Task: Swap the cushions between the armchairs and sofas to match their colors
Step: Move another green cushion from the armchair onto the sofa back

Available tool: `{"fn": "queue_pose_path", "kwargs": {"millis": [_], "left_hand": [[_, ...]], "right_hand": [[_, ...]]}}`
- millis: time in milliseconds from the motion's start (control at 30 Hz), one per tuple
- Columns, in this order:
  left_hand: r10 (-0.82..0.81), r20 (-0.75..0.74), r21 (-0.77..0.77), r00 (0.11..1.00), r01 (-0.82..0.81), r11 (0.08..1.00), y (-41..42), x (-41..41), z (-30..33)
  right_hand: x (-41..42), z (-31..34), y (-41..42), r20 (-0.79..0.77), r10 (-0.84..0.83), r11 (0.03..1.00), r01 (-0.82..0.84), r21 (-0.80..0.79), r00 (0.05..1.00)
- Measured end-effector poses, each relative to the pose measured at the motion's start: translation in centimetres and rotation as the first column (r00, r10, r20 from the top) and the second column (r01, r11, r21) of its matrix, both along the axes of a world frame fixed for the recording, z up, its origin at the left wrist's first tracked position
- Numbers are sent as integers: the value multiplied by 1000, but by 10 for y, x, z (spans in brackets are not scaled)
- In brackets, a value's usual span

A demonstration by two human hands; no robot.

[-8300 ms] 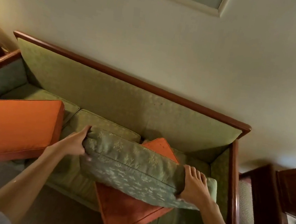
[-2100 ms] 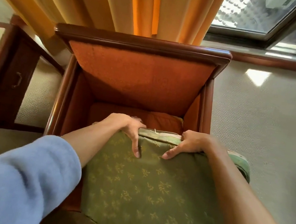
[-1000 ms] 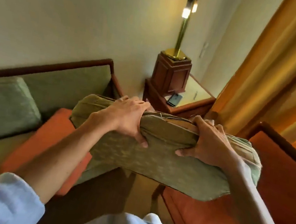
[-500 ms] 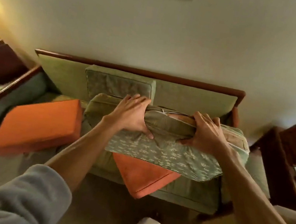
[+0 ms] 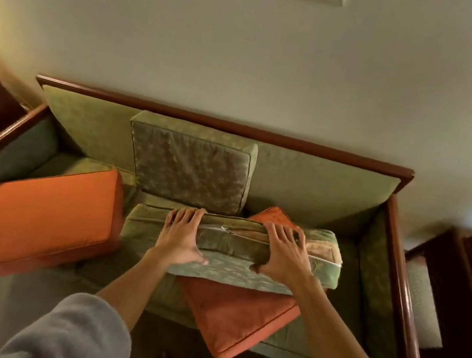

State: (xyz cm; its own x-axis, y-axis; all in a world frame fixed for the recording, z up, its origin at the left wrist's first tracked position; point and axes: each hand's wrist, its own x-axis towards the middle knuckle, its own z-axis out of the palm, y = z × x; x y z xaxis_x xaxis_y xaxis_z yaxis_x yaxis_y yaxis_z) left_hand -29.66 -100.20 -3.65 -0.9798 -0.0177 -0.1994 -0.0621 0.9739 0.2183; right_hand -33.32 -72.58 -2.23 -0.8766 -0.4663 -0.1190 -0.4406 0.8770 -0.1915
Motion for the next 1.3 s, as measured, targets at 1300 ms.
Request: {"fn": "queue_pose_path", "kwargs": {"millis": [1300], "left_hand": [[-377,-141,-240,915,338,910,293,-77,17]], "right_hand": [[-51,-13,160,151,-138,898,188,-397,979]]}}
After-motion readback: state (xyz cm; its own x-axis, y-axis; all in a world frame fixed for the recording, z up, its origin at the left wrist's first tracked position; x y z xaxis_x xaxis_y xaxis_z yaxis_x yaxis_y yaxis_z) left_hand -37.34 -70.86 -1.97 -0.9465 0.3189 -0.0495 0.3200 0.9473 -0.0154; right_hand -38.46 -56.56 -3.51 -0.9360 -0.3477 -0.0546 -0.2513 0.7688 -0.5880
